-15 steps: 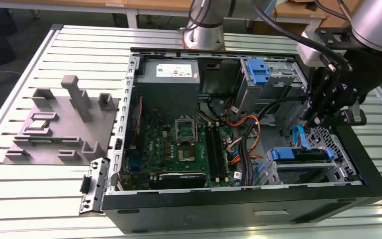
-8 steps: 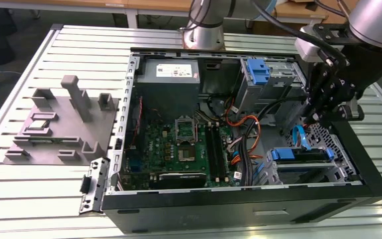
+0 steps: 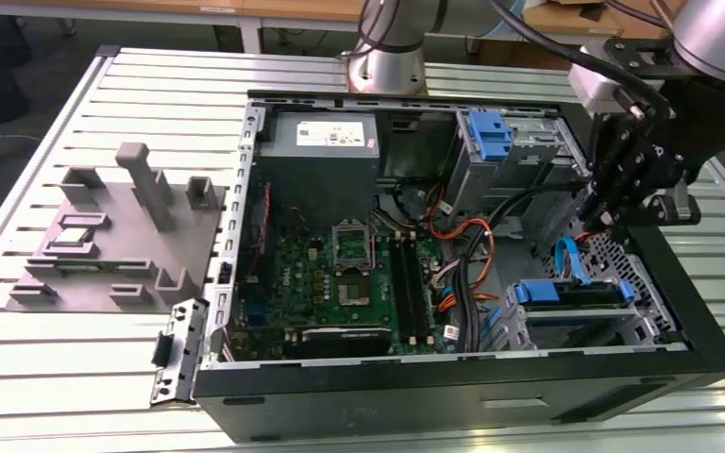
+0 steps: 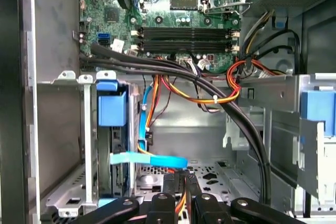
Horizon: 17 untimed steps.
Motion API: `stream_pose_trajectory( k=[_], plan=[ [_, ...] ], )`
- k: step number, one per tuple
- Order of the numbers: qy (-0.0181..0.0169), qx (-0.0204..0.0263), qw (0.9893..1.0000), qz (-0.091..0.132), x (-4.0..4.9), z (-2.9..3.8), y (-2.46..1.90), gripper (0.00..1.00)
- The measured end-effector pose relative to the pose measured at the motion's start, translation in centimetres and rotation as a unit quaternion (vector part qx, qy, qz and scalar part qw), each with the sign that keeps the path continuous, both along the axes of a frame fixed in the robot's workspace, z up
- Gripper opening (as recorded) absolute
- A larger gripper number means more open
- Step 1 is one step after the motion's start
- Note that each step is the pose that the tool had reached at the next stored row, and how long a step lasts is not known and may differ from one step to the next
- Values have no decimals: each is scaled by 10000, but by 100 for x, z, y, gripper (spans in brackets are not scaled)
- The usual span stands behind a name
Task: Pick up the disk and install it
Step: 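Insert the second disk wire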
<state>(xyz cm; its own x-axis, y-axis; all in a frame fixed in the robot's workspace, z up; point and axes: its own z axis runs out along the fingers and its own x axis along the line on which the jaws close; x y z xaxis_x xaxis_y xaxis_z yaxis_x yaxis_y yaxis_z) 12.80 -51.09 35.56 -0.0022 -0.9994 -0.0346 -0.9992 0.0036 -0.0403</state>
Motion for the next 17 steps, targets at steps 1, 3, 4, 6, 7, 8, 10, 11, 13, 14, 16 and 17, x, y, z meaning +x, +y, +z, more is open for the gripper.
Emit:
stream_pose_trajectory(
  k=[1,3,4,6,7,8,10,11,13,14,16,17],
  plan=[
    [0,0,10000,0,19,0,0,23],
    [0,-1,10000,0,44,1,0,23],
    [0,-1,10000,0,53,5,0,23],
    [2,0,10000,0,66,21,0,23],
    [4,0,10000,0,72,29,0,23],
    [7,0,10000,0,78,36,0,23],
    [13,-1,10000,0,97,45,0,23],
    [16,0,10000,0,110,47,0,23],
    [19,0,10000,0,140,48,0,23],
    [20,0,10000,0,155,48,0,23],
    [21,0,10000,0,187,48,0,23],
    [22,0,10000,0,205,48,0,23]
  ],
)
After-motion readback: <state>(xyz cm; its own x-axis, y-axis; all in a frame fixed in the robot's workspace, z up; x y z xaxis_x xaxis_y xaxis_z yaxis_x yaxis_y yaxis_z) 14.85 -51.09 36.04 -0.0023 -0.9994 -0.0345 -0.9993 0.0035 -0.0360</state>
